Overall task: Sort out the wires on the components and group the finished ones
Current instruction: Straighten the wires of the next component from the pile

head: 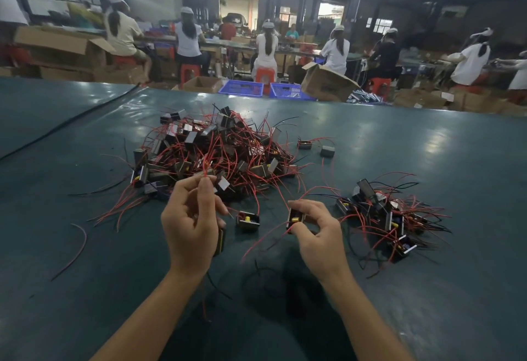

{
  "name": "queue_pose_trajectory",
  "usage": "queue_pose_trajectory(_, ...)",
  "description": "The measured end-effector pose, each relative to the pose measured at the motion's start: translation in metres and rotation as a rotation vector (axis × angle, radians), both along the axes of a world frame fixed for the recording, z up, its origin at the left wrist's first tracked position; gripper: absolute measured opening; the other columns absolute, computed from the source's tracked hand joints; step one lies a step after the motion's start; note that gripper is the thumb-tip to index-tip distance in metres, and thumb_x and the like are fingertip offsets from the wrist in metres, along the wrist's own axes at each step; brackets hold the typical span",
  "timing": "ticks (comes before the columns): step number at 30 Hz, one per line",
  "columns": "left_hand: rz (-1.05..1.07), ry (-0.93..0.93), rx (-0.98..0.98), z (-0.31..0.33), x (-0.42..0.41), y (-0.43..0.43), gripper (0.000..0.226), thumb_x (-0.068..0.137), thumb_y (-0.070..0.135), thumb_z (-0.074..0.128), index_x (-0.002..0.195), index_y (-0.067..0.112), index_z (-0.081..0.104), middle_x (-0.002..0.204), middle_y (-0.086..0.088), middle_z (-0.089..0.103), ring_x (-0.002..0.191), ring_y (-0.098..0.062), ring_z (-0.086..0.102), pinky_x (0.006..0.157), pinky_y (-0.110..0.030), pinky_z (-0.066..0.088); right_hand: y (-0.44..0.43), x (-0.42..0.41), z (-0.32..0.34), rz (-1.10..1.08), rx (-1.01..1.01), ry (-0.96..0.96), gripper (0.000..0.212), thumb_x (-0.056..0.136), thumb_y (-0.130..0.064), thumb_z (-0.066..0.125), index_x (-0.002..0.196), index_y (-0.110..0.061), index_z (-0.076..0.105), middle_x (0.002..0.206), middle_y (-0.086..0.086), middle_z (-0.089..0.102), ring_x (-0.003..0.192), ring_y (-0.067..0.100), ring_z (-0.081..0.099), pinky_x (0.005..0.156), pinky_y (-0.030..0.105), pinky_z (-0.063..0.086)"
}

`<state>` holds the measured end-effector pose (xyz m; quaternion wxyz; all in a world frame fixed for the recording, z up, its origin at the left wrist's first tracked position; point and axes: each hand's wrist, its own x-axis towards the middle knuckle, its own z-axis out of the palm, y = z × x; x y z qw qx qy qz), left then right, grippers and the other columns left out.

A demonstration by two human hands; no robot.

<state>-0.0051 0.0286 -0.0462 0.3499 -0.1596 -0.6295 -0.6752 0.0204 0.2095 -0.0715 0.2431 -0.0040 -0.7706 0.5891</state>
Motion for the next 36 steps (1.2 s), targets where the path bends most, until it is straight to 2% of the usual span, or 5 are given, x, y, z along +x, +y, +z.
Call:
queue_pose_trajectory(10, -0.489, -0.762, -0.100, -0.002, 0.004, 0.017, 0.022, 0.100, 0.017, 0.050, 0.098, 0.003, 0.068, 0.067, -0.007, 0.072, 0.051, -0.017, 0.067, 0.042, -0.019, 0.046, 0.000, -0.004, -0.006, -0.023, 0.004, -0.157, 0.008, 0.088, -0.020, 0.072, 0.083, -0.019, 0.065, 0.066, -0.002, 0.067, 0.057, 0.005, 0.060, 0.056, 0.016, 0.047)
queue_pose_trajectory(19, -0.493, -0.719, -0.018, -0.007, -0.001, 0.016, 0.021, 0.096, 0.007, 0.057, 0.113, 0.019, 0.049, 0.081, -0.010, 0.075, 0.058, -0.020, 0.069, 0.049, -0.022, 0.051, 0.001, -0.003, -0.009, 0.006, 0.127, -0.203, 0.007, 0.091, -0.022, 0.067, 0.098, -0.022, 0.069, 0.078, 0.001, 0.068, 0.069, 0.002, 0.061, 0.064, 0.013, 0.049)
queue_pose_trajectory(27, -0.265, -0.598, -0.265, -0.015, -0.005, 0.013, 0.015, 0.093, 0.002, 0.058, 0.098, 0.014, 0.065, 0.101, -0.010, 0.071, 0.078, -0.020, 0.072, 0.065, -0.030, 0.060, 0.005, -0.003, -0.013, -0.239, 0.462, -0.177, 0.007, 0.091, -0.029, 0.066, 0.093, -0.026, 0.071, 0.143, 0.008, 0.044, 0.137, 0.020, 0.030, 0.091, 0.024, 0.030)
queue_pose_trajectory(31, 0.042, -0.145, -0.794, -0.014, 0.002, 0.007, 0.034, 0.081, -0.006, 0.062, 0.108, 0.015, 0.065, 0.136, -0.003, 0.045, 0.095, -0.010, 0.056, 0.075, -0.027, 0.055, 0.009, -0.002, -0.013, -0.189, 0.492, -0.305, 0.012, 0.095, -0.031, 0.058, 0.095, -0.023, 0.067, 0.117, 0.009, 0.061, 0.136, 0.021, 0.039, 0.090, 0.026, 0.035)
queue_pose_trajectory(36, -0.173, 0.031, -0.973, -0.001, 0.000, 0.000, 0.035, 0.068, -0.008, 0.060, 0.088, 0.019, 0.069, 0.109, 0.006, 0.057, 0.101, -0.013, 0.053, 0.089, -0.033, 0.043, 0.008, 0.002, -0.005, -0.263, 0.699, -0.309, 0.023, 0.097, -0.037, 0.051, 0.101, -0.021, 0.067, 0.091, -0.005, 0.060, 0.095, 0.020, 0.055, 0.075, 0.030, 0.038)
